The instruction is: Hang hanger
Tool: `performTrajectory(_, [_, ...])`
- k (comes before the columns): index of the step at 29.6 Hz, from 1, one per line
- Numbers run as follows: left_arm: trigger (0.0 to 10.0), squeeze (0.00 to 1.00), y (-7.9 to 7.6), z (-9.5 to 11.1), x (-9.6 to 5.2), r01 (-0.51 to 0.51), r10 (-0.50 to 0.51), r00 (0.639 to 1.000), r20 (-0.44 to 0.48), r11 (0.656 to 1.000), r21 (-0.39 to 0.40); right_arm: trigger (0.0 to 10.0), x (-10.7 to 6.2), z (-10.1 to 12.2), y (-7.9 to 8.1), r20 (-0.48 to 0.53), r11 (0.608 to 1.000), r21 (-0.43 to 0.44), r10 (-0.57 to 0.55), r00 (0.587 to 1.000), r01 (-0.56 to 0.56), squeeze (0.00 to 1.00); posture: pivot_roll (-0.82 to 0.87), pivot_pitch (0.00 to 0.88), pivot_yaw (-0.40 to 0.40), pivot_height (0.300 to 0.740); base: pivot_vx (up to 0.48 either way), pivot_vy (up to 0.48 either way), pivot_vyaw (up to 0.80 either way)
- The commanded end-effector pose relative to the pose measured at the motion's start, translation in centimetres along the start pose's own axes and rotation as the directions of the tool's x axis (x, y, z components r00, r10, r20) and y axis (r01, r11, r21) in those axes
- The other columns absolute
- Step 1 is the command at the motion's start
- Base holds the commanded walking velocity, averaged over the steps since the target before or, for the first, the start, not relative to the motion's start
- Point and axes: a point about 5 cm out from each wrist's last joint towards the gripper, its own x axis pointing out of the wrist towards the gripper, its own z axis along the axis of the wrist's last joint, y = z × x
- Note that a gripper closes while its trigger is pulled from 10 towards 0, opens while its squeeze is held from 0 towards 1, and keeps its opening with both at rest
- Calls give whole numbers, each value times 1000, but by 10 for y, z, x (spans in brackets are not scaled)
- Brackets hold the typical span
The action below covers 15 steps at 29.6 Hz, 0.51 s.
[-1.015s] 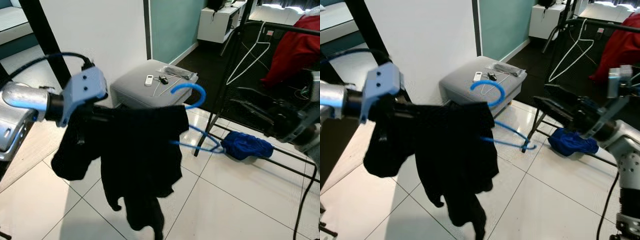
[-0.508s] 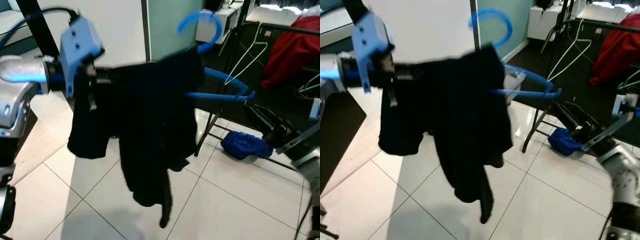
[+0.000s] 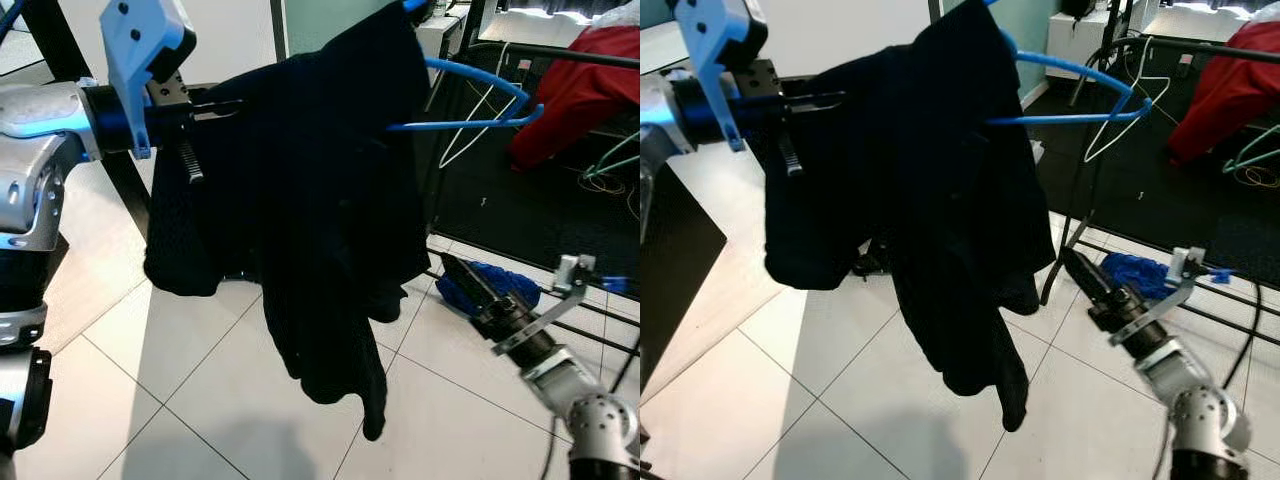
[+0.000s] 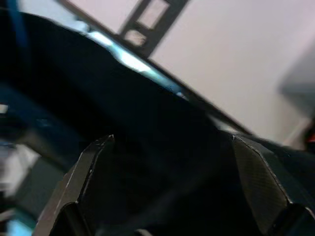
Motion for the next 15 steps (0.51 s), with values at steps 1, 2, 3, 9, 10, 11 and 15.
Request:
performTrajectory(1, [0,0,6,9,-2,-29,28,999,44,999,21,10000,2,-2,8,-5,998,33,45,999,-45,0,-86,65,73,740,0,0,0])
performTrajectory(2, [0,0,6,9,-2,-29,28,999,44,999,21,10000,2,-2,8,-5,998,33,45,999,-45,0,-86,65,73,740,0,0,0])
performTrajectory(3, [0,0,5,8,-1,-28,27,999,45,999,19,10000,5,-7,11,-22,997,53,57,998,-56,0,-86,65,71,740,0,0,0])
performTrajectory(9, [0,0,1,8,4,-20,20,997,70,1000,8,10000,26,-19,13,-5,991,129,-37,999,38,0,-93,63,65,740,0,0,0])
performTrajectory(10, [0,0,-1,9,6,-17,16,997,79,1000,5,10000,33,-22,19,-6,988,153,-20,1000,21,0,-94,61,64,740,0,0,0])
performTrajectory(11, [0,0,-2,10,7,-15,14,996,86,1000,3,10000,38,-26,25,-20,986,169,4,1000,0,0,-94,61,64,740,0,0,0])
performTrajectory(15, [0,0,-3,10,9,-14,13,996,90,1000,2,10000,41,-28,28,-38,985,174,15,999,-9,0,-94,58,60,740,0,0,0])
